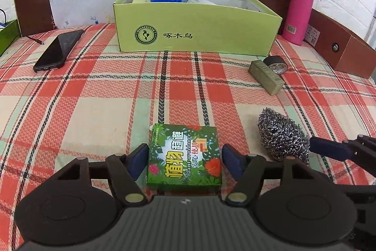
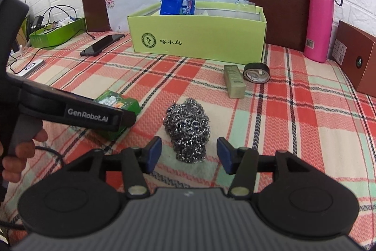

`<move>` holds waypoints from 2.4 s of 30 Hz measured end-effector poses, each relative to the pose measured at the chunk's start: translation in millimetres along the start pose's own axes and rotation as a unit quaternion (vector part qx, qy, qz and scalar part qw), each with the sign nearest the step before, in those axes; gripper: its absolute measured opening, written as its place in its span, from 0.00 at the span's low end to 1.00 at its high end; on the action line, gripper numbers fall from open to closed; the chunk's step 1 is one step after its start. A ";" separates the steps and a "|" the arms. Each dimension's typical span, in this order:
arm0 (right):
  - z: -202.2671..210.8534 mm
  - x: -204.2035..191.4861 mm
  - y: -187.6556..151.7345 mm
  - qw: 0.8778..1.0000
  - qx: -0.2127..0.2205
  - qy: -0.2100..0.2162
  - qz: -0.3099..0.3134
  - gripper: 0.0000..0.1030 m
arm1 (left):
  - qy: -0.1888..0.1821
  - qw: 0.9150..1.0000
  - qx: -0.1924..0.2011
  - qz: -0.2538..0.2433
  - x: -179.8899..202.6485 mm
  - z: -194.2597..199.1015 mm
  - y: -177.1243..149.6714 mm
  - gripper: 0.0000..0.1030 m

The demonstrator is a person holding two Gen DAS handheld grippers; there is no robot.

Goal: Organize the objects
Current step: 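Grasp the green soap box with left tool while right tool grasps the steel wool, then drop green soap box into the light-green box with left tool while right tool drops steel wool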

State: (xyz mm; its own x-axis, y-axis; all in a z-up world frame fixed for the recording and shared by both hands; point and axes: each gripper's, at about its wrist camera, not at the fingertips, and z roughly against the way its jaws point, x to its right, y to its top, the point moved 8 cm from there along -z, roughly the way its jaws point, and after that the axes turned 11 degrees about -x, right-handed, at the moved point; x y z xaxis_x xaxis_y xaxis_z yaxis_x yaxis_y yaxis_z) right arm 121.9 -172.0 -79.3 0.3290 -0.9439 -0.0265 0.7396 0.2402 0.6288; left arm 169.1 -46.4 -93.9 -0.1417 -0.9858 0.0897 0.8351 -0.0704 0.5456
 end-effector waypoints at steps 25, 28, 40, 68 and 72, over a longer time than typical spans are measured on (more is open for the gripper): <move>-21.6 1.2 6.3 1.000 -0.013 0.017 -0.009 0.34 | 0.019 1.000 -0.001 -0.025 1.6 -5.0 4.3 0.62; -20.7 1.2 7.5 1.000 -0.012 0.024 -0.010 0.32 | 0.010 1.000 -0.001 -0.018 0.9 -3.0 4.9 0.61; 13.0 20.2 59.2 0.998 0.057 0.028 -0.001 0.31 | -0.069 0.996 0.058 -0.016 16.8 40.6 63.0 0.61; -68.0 94.1 200.6 0.993 0.103 -0.064 0.013 0.31 | -0.093 0.990 0.101 0.015 50.6 -31.5 256.8 0.62; -83.8 92.9 205.0 0.993 0.096 -0.058 0.019 0.34 | -0.097 0.990 0.099 0.018 47.6 -42.1 258.0 0.63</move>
State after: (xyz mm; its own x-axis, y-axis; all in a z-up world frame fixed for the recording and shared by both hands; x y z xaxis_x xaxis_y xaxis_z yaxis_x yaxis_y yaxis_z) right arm 353.3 -191.5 -17.9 0.2771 -0.9573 0.0827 0.5979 0.2392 0.7651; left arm 400.2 -118.0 16.1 -0.2292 -0.9384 0.2587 0.7232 0.0138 0.6905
